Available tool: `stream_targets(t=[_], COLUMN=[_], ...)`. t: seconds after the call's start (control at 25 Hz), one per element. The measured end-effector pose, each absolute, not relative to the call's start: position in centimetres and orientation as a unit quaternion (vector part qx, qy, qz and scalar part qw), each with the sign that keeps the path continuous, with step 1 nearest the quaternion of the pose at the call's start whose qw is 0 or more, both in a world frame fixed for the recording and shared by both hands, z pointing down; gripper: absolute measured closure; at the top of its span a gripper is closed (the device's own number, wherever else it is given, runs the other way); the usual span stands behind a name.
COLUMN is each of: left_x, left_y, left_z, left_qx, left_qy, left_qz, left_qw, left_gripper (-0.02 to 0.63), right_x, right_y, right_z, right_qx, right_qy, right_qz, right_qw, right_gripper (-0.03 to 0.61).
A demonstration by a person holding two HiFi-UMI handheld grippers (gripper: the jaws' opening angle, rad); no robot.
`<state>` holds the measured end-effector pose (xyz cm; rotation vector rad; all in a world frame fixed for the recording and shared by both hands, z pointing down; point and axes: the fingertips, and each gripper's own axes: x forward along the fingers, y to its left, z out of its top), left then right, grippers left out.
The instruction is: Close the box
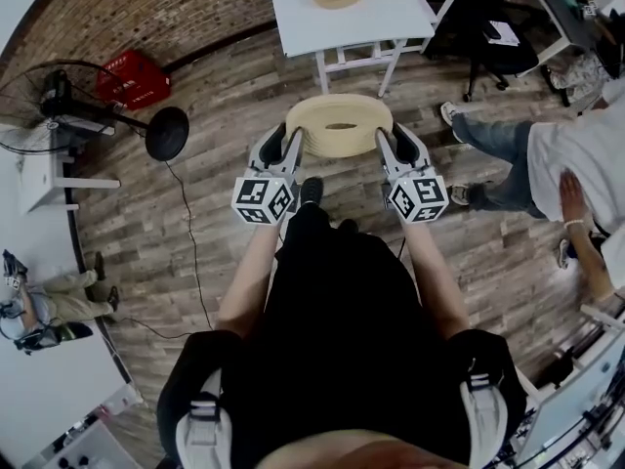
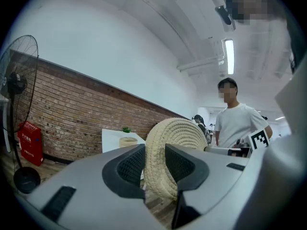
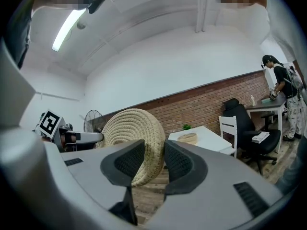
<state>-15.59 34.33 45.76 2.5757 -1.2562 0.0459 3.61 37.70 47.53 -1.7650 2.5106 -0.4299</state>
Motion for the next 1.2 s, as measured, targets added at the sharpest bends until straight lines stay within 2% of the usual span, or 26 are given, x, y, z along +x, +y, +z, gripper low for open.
stream_targets(t=[0.56,1.2], left_x=[-15.1,-14.6], left_y=[28.1,10.1], left_z=[46.2,48.2], left_qx=[0.897,0.912], left_qy=[-0.421,-0.376], left_qz=[0.014,0.032], left_qw=[0.137,0.159], left_gripper=[0.476,0.476], right_x=[3.9,4.1], right_y=[32.1,15.7], right_z=[47.9,49.3], right_qx=[-0.581,-0.622], right_qy=[0.802,0.768], right_qz=[-0.136,-0.156], right_qw=[0.020,0.015], right_gripper=[0.453,0.453])
